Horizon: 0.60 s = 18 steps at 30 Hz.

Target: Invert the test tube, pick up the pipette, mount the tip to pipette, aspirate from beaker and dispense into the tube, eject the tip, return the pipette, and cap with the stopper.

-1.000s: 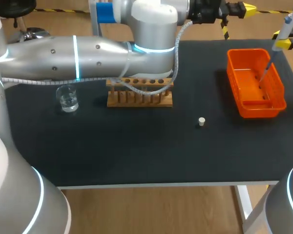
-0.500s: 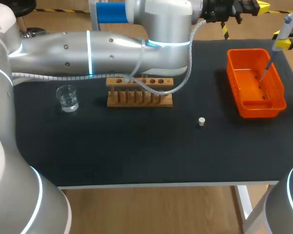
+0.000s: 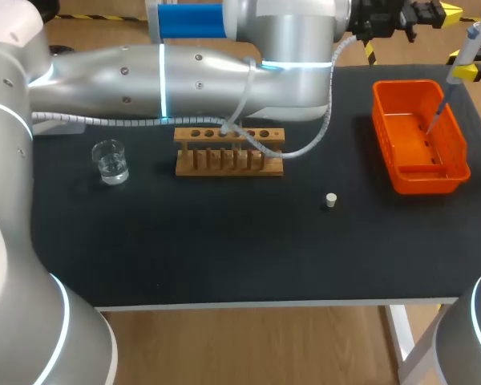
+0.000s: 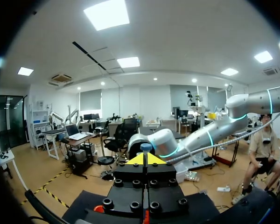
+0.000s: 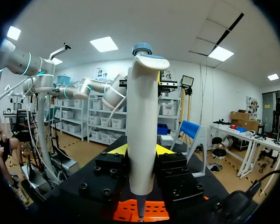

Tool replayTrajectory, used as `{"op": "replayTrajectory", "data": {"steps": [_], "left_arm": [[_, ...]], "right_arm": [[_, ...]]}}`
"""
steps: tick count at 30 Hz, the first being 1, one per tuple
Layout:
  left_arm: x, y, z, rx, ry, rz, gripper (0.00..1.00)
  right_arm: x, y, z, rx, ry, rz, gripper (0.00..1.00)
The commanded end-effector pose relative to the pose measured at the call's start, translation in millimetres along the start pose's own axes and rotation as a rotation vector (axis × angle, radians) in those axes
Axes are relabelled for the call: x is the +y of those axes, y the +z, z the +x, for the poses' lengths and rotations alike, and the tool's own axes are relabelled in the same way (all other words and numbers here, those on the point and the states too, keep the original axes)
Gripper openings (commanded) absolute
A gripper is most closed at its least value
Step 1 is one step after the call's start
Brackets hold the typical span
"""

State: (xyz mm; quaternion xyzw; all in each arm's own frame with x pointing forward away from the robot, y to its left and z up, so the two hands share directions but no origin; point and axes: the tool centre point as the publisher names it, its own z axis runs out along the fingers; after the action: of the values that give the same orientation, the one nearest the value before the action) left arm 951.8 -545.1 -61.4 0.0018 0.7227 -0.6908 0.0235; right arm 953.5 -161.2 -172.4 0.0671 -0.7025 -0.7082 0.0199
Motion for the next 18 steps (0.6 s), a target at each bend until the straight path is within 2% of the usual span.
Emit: {"op": "replayTrajectory", "data": {"steps": [1, 18], "left_arm": [[0.4, 13, 2.2, -0.004, 0.004, 0.002, 0.0], [7.4, 34, 5.2, 0.035, -0.004, -0.017, 0.0]], "right_arm": [[-1, -2, -2, 0.006, -0.001, 0.001, 0.0], [-1, -2, -2, 0.006, -0.001, 0.001, 0.0]]}}
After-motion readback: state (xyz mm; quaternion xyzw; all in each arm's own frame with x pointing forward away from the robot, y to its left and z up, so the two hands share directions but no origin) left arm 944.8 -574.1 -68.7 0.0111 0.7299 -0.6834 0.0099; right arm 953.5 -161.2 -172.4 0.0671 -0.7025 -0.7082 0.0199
